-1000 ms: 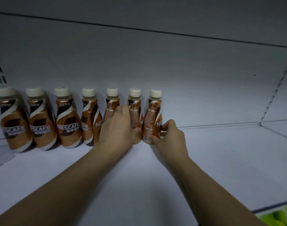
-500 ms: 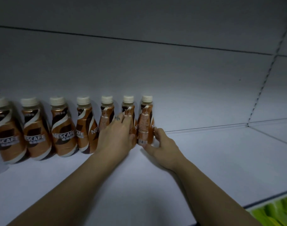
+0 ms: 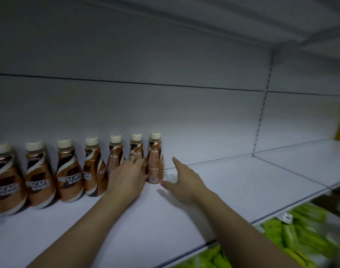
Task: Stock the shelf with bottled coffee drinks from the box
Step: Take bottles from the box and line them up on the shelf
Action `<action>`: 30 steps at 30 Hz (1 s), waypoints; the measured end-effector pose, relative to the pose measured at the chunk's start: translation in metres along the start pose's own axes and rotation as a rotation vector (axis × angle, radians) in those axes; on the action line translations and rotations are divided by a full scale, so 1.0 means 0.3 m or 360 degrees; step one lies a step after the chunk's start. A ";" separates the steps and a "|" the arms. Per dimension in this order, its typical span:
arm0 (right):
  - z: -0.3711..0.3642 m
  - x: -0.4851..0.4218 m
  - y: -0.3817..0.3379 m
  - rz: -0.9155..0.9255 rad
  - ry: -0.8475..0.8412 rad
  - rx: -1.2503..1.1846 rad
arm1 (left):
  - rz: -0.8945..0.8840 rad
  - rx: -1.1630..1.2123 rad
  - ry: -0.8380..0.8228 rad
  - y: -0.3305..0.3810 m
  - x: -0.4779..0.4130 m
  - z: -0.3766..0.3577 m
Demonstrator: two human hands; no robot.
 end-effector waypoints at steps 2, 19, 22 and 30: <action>0.073 0.038 0.012 0.0045 0.0097 0.0137 | -0.0066 0.0054 0.0021 0.051 0.003 0.015; 0.646 0.701 0.718 -0.0783 0.0564 0.0565 | -0.0979 0.0540 -0.0471 1.112 0.082 -0.164; 0.700 0.916 0.876 -0.1015 0.0567 0.0585 | -0.1134 0.0630 -0.0598 1.339 0.174 -0.227; 0.656 1.377 1.247 -0.1594 0.0544 0.0449 | -0.1451 0.0725 -0.0949 1.800 0.486 -0.433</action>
Point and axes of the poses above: each hand's wrist, its own x-axis away from the middle knuckle, its own z-axis out of the back of the hand, y = z × x, the point moved 10 cm from there along -x, towards the middle knuckle, and after that the axes turned 4 degrees about -z, right-handed, at the moved point
